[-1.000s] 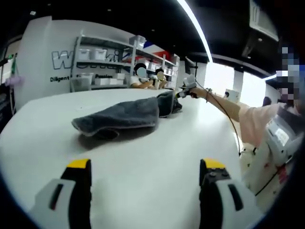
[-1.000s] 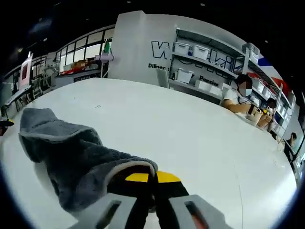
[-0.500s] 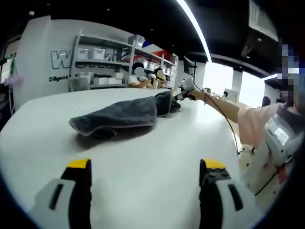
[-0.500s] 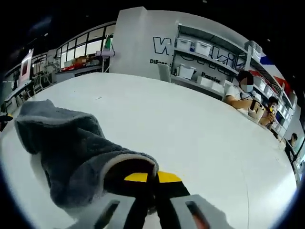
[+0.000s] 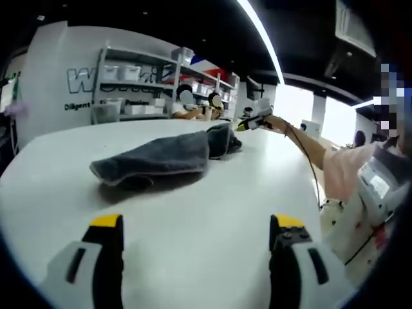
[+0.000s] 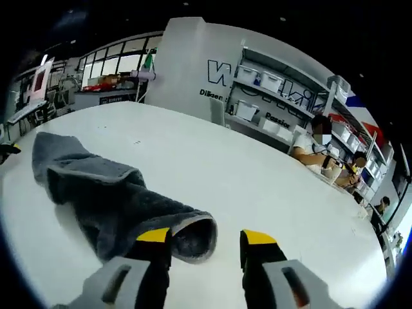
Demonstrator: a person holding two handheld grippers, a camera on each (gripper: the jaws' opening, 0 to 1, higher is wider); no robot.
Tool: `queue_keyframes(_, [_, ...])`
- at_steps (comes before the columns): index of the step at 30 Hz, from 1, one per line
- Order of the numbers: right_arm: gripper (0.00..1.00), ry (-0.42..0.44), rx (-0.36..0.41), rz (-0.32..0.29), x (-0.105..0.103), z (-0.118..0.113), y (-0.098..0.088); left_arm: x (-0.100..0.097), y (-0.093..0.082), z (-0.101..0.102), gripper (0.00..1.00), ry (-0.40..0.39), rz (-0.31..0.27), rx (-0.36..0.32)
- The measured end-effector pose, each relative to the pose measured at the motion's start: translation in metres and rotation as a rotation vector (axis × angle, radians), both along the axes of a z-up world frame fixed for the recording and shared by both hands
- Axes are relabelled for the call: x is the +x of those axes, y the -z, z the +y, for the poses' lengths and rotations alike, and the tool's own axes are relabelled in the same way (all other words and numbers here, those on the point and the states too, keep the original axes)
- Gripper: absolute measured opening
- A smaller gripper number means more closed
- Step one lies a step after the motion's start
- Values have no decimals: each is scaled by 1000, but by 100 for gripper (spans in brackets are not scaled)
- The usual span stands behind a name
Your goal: Fold the towel on the table until its edges align and the towel forms a compact rectangular stack.
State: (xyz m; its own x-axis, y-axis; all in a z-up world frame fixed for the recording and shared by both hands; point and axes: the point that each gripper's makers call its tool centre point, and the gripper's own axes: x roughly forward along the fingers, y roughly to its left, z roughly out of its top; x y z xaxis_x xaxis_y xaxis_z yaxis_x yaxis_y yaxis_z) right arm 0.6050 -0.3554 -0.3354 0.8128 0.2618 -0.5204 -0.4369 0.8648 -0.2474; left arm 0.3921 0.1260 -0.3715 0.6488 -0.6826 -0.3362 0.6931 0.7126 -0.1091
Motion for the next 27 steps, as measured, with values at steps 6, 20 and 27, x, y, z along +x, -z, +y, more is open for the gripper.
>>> queue_keyframes(6, [61,-88,-16,-18,-38,19,-4,0,1,-1,99,2,5,4])
queue_keyframes(20, [80,-253,10,16,-118,57,8,-4,-2,-8,99,13,4,17])
queue_keyframes(27, [93,-242,47,20,-138,61,14,-7,-4,-13,99,22,2,18])
